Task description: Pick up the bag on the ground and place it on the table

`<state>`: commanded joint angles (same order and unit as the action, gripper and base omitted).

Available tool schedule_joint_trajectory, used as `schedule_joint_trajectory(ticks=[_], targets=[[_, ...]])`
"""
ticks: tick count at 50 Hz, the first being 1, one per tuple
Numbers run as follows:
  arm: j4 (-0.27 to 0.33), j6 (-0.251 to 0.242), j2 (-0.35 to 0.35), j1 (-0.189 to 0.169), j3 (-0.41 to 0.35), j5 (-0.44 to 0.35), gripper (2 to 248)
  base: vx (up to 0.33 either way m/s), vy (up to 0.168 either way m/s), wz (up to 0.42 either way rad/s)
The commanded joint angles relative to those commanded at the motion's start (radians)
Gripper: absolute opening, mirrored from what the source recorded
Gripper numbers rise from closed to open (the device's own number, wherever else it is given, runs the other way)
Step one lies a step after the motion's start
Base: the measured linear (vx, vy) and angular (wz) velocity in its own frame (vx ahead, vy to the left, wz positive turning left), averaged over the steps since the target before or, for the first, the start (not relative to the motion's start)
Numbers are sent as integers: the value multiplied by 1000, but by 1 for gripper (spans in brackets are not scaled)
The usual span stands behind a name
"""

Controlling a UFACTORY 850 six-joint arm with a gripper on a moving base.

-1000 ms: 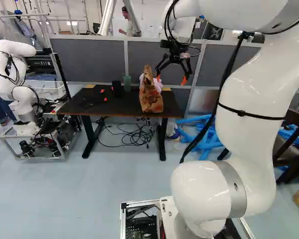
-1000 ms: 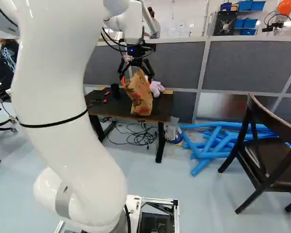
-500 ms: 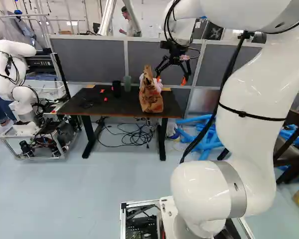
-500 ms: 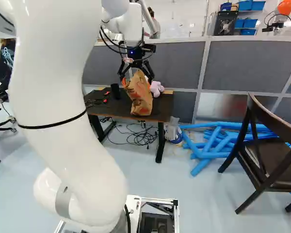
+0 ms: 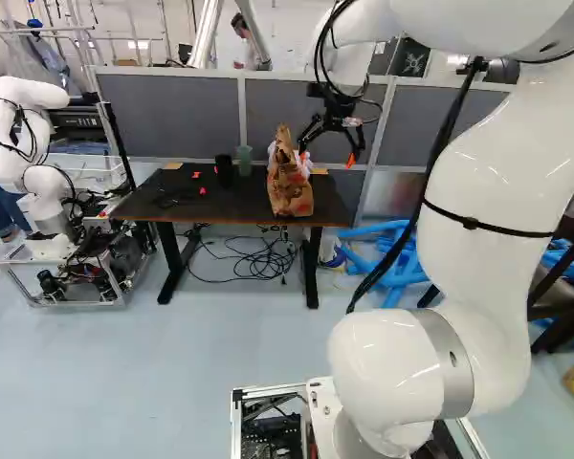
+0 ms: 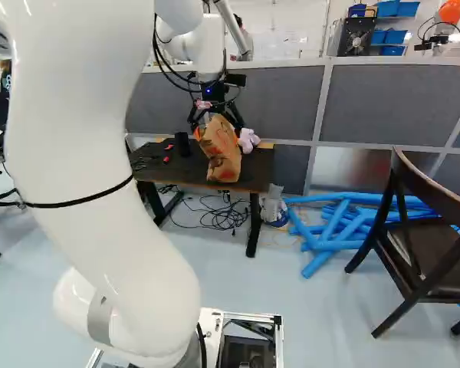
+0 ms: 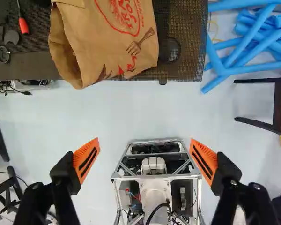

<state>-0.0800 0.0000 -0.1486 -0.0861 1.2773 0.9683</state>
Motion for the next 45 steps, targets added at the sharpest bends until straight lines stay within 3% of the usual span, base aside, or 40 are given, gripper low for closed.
schedule_joint_trajectory(ticks=[23, 45], targets=[[8, 0, 43, 9, -120, -185, 247, 0, 0, 0], [18, 0, 97, 19, -269, -416, 247, 0, 0, 0]])
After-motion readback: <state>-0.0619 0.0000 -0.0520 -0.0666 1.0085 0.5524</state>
